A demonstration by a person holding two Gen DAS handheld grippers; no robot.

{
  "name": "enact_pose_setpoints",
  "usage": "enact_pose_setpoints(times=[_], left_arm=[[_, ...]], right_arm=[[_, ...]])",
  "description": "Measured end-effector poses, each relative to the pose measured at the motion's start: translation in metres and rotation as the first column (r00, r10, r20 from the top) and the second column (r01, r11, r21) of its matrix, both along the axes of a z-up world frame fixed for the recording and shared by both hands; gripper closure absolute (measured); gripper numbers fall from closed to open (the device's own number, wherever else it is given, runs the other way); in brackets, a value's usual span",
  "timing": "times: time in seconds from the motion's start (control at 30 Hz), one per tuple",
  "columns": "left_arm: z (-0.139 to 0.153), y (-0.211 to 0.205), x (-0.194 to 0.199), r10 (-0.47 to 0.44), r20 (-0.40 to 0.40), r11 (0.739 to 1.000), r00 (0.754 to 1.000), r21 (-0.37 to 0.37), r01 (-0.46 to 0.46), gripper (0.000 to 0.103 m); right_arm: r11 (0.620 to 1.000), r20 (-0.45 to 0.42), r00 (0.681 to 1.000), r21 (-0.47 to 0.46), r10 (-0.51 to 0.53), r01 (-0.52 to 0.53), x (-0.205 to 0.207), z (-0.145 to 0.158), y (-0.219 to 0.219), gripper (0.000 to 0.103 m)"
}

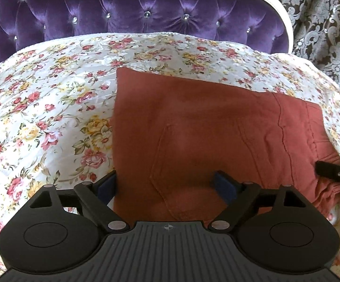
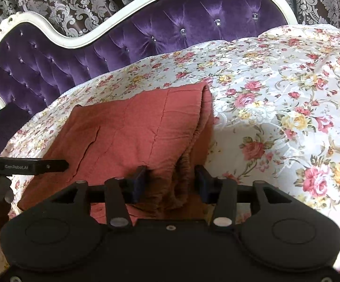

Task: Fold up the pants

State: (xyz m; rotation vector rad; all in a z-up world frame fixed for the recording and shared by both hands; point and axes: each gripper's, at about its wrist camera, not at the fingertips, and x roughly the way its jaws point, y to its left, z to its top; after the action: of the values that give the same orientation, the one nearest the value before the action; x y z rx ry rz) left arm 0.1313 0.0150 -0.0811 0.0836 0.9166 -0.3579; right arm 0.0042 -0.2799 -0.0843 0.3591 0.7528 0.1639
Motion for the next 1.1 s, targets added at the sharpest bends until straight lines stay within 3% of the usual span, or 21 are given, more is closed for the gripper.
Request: enact_pose_setpoints(times=[0.2, 0.3, 0.37, 0.43, 0.53, 0.57, 0.6, 0.67, 0.7, 0.87, 1.1], left_arm=[[0.005, -0.002, -0.005, 0.030, 0.010, 0.999, 0.999, 0.015, -0.031, 0.033], [0.005, 0.000, -0.006, 0.032, 0.013, 0.999, 0.999, 0.010, -0.032, 0.035], [0.005, 0.001, -0.006, 0.035, 0.014, 0.999, 0.999, 0.004, -0.035, 0.035], [0.005, 0.001, -0.007, 0.035, 0.018, 0.999, 0.999, 0.006, -0.036, 0.036], [0.006, 0.000, -0.008, 0.038, 0.023, 0.999, 0.999, -0.004, -0.038, 0.041], [0.007, 0.001, -0.009, 0.043, 0.028, 0.999, 0.999, -0.013, -0.043, 0.049], [0.008, 0.001, -0.010, 0.047, 0.035, 0.999, 0.998, -0.019, -0.046, 0.058], [0.009, 0.000, -0.014, 0.061, 0.058, 0.998, 0.996, -0.015, -0.061, 0.068], [0.011, 0.000, -0.016, 0.070, 0.069, 0.998, 0.995, -0.011, -0.070, 0.075], [0.028, -0.003, -0.031, 0.079, 0.156, 0.997, 0.985, 0.010, -0.081, 0.082], [0.061, 0.008, -0.022, 0.089, 0.306, 0.991, 0.948, 0.065, -0.114, 0.083]], right_arm=[[0.997, 0.055, 0.996, -0.045, -0.067, 0.069, -0.005, 0.001, 0.009, 0.041], [0.990, 0.078, 0.992, -0.091, -0.102, 0.109, -0.008, 0.003, 0.009, 0.030], [0.988, 0.082, 0.991, -0.104, -0.107, 0.115, -0.008, 0.003, 0.009, 0.031], [0.989, 0.078, 0.991, -0.098, -0.105, 0.113, -0.006, 0.002, 0.008, 0.031], [0.997, 0.065, 0.995, -0.016, -0.080, 0.081, 0.000, -0.001, 0.003, 0.026], [0.998, 0.060, 0.997, 0.026, -0.057, 0.055, 0.002, -0.002, 0.001, 0.030], [0.996, 0.053, 0.998, 0.080, -0.032, 0.028, 0.005, -0.002, -0.001, 0.042], [0.996, 0.047, 0.999, 0.092, -0.009, 0.004, 0.006, -0.003, 0.000, 0.061], [0.997, 0.054, 0.999, 0.079, -0.008, 0.004, 0.005, -0.001, 0.003, 0.064], [0.987, 0.132, 0.990, -0.157, 0.055, -0.034, -0.006, 0.023, 0.037, 0.067], [0.988, 0.203, 0.973, -0.133, 0.108, -0.082, 0.023, 0.054, 0.058, 0.068]])
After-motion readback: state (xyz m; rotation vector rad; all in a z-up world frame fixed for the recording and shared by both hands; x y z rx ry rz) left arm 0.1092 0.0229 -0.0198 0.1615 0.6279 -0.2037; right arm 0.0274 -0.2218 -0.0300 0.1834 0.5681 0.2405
